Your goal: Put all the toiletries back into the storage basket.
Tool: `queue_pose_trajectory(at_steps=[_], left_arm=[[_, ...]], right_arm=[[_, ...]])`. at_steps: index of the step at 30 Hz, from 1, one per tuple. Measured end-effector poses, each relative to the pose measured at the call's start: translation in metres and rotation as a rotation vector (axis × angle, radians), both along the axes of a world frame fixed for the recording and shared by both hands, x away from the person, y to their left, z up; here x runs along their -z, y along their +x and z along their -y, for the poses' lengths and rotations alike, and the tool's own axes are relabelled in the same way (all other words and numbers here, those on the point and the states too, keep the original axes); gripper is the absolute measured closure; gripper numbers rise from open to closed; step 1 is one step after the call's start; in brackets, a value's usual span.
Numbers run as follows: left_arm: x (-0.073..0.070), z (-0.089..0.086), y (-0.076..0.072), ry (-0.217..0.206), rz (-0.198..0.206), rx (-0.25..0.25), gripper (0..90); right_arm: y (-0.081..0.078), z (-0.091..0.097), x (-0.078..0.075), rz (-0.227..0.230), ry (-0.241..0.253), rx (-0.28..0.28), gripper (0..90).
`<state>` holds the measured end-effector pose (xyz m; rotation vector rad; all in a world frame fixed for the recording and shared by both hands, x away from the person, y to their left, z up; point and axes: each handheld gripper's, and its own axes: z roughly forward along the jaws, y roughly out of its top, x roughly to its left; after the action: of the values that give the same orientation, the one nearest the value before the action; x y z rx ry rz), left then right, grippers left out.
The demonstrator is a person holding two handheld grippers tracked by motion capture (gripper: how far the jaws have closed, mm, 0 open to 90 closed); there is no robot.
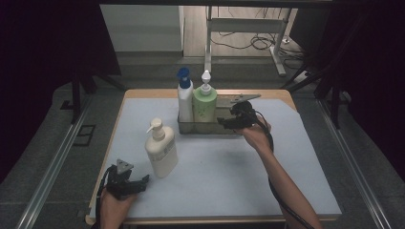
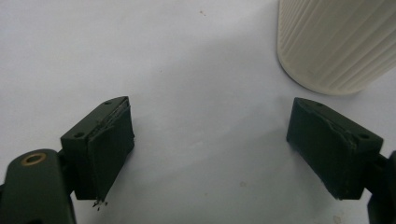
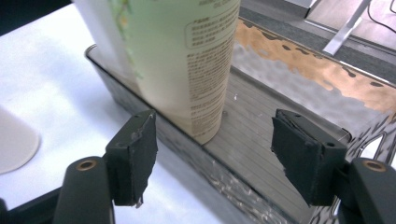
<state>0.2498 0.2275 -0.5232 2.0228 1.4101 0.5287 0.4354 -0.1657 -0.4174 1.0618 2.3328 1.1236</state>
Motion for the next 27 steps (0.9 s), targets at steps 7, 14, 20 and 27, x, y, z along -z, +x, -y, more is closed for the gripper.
queue_pose_trajectory(at_steps=[7,14,20,27], left_arm=[[0.0,0.0,0.0,0.0,0.0,0.0,14.4],[0.0,0.0,0.0,-0.001,0.0,0.0,14.4],[0.0,0.0,0.0,-0.002,0.002,-0.003,14.4],[0.0,0.0,0.0,-0.003,0.002,-0.003,14.4]], right_arm=[[-0.017,0.01,-0.004,0.022,0.011,-0.022,16.9],[-0.033,0.018,-0.01,0.049,-0.014,-0.012,11.8],[-0.048,0.026,-0.016,0.066,-0.036,-0.017,0.0],[-0.065,0.04,-0.014,0.075,-0.05,-0.02,0.0]])
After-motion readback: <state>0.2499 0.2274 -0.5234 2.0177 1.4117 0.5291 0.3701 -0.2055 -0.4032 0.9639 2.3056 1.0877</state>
